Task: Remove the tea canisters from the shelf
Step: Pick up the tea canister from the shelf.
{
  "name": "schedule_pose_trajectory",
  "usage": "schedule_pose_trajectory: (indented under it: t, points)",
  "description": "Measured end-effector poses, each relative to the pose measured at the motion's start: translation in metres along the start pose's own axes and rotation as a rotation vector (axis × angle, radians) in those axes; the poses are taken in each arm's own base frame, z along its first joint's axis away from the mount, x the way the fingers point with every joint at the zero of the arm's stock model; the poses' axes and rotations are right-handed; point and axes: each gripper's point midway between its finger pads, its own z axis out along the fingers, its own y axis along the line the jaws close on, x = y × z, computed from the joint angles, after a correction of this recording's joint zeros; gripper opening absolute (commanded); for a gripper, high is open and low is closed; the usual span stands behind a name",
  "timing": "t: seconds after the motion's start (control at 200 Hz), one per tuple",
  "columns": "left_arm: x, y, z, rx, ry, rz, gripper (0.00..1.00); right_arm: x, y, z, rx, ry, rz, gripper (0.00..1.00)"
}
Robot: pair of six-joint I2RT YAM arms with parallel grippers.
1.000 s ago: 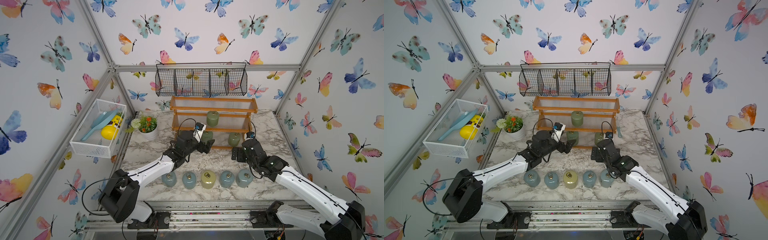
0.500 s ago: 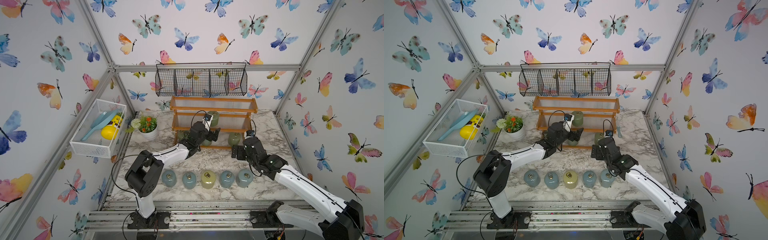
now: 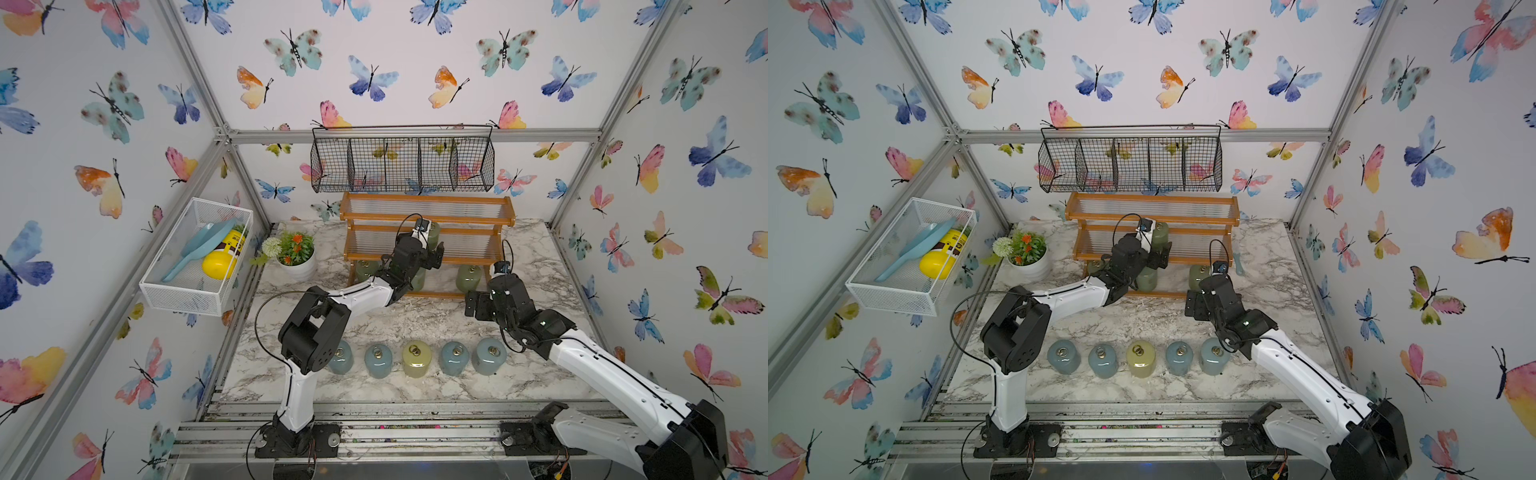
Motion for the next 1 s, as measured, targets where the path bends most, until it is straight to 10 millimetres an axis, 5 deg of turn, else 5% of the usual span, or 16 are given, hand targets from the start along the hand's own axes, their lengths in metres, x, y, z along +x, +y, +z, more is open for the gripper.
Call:
schedule_pose_trajectory:
  t: [0.501,0.891,1.001]
  points:
    - [-0.019,0.003,0.021,-0.056,-0.068,0.016,0.99,0.008,-0.003,0.003,-0.007,0.023,-0.002,0.98]
    - [-0.025,0.012,0.025,-0.036,-0.094,-0.011,0.63,0.010,-0.006,0.001,-0.004,0.021,0.001,0.98]
    - [-0.025,0.011,0.023,-0.014,-0.106,-0.015,0.62,0.012,-0.007,0.002,-0.003,0.024,0.001,0.98]
